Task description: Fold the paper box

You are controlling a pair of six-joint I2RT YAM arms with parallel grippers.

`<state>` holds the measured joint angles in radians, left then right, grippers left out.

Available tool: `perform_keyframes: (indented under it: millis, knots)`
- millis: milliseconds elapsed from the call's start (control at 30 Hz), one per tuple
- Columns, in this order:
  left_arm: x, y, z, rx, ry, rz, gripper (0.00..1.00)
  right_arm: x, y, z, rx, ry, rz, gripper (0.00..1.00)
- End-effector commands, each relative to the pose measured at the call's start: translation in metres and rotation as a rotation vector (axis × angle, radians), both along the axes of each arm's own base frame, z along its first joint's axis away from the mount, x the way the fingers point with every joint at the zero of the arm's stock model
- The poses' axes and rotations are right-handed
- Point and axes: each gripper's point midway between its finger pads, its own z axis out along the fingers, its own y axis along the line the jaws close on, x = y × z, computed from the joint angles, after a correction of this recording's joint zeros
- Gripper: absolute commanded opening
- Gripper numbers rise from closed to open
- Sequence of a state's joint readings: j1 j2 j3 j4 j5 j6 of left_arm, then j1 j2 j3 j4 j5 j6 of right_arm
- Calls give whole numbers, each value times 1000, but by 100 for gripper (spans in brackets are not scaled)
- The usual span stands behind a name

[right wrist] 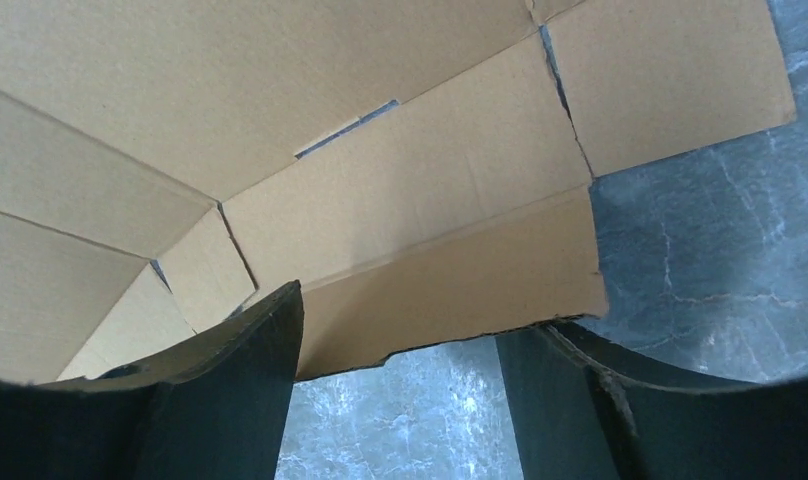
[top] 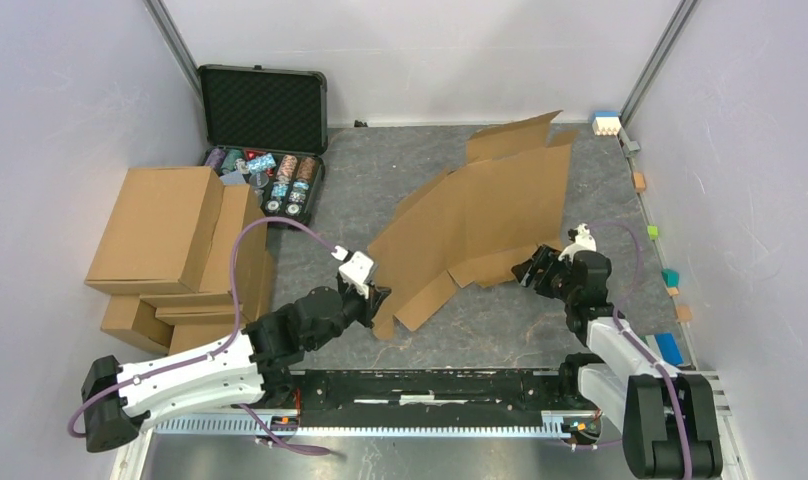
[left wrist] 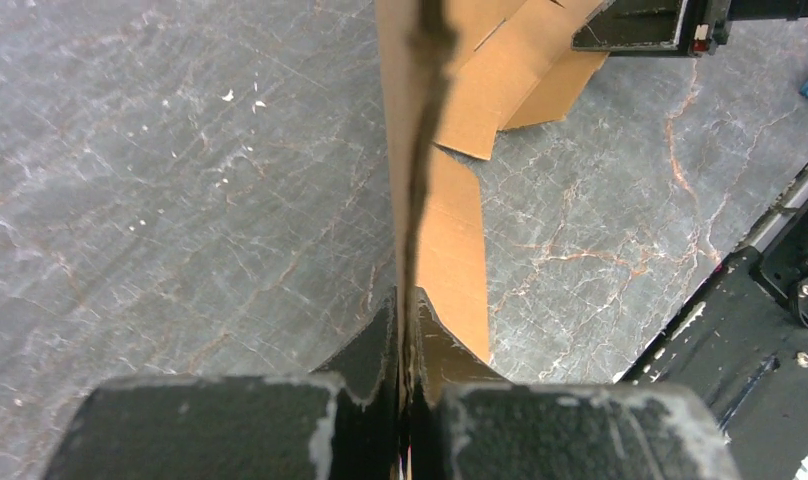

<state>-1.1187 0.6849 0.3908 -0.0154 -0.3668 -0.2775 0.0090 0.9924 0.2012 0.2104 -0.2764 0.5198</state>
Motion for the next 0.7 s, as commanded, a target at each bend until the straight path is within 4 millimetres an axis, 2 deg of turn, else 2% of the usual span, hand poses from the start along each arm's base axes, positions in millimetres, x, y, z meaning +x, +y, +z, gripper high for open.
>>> perform_keyframes:
  millis: [0,67,133,167,233,267,333,400,467,500,533,567,667]
  knots:
    - [7,6,18,120,-92,-16,2,-2,4,9,21,-74,13,67]
    - [8,3,23,103,-88,-16,2,-7,11,8,41,-64,57,44]
    - [8,-1,25,68,-76,-11,7,-12,17,4,65,-60,87,26]
    - [8,-3,25,44,-65,-3,10,-15,18,1,72,-70,93,17]
    - [5,-9,22,-19,-44,-9,14,-20,18,-6,66,-69,91,6]
    - [3,-14,26,-78,-43,-18,16,-21,18,-9,58,-67,101,3]
    - [-1,-20,22,-161,-26,-37,24,-26,20,-13,62,-60,120,2]
    - [-3,-22,15,-210,-4,-31,41,-30,21,-18,63,-63,124,0]
    - [0,-15,6,-205,37,23,67,-33,20,-22,59,-60,121,0]
    - [1,-13,3,-191,40,34,77,-32,20,-20,60,-70,121,0]
    - [2,-12,1,-179,38,44,83,-39,21,-28,65,-53,124,0]
    - [5,-9,0,-175,37,63,84,-41,22,-30,71,-54,127,0]
    - [17,-1,-2,-186,49,154,74,-46,26,-33,91,-53,140,0]
